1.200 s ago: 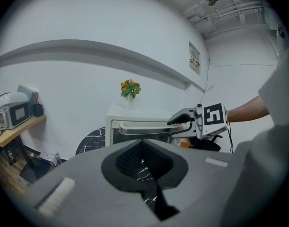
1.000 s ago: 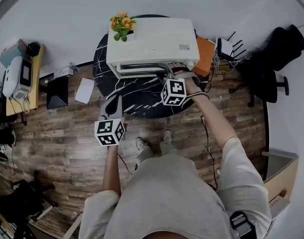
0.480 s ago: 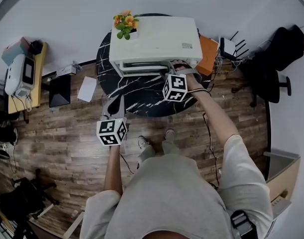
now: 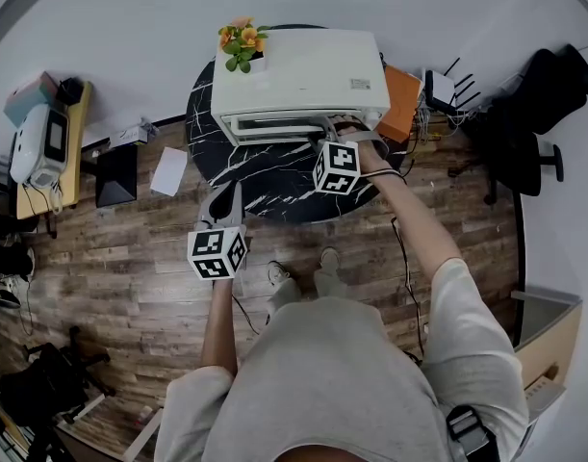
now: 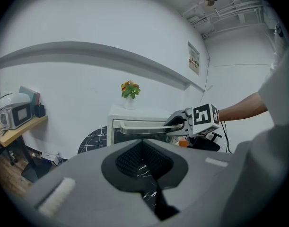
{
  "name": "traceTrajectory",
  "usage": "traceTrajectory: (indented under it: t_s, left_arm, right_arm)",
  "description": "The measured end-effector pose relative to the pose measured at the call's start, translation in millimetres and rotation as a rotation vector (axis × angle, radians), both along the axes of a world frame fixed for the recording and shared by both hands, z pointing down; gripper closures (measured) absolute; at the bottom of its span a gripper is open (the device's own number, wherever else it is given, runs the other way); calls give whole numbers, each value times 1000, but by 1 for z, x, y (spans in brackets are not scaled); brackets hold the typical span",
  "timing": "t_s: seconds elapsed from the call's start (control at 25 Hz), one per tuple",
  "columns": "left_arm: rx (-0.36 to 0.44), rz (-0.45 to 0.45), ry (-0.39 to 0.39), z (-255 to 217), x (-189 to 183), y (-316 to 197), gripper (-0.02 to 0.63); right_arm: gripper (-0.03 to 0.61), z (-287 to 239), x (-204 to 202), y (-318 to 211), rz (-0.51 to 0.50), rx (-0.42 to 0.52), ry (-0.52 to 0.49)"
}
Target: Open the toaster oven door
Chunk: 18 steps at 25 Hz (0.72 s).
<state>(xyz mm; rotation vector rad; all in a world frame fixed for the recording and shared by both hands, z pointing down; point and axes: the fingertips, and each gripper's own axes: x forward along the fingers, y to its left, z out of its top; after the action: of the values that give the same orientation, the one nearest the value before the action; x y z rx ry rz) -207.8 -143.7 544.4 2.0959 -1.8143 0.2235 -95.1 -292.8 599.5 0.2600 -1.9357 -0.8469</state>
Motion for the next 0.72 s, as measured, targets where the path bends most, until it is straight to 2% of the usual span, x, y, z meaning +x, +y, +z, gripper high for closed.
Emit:
traceTrajectory:
  t_s: [0.72]
  left_arm:
    - [14, 39, 10, -3, -1, 18, 603]
  right_arm:
    - [476, 12, 8, 32, 34, 0, 42]
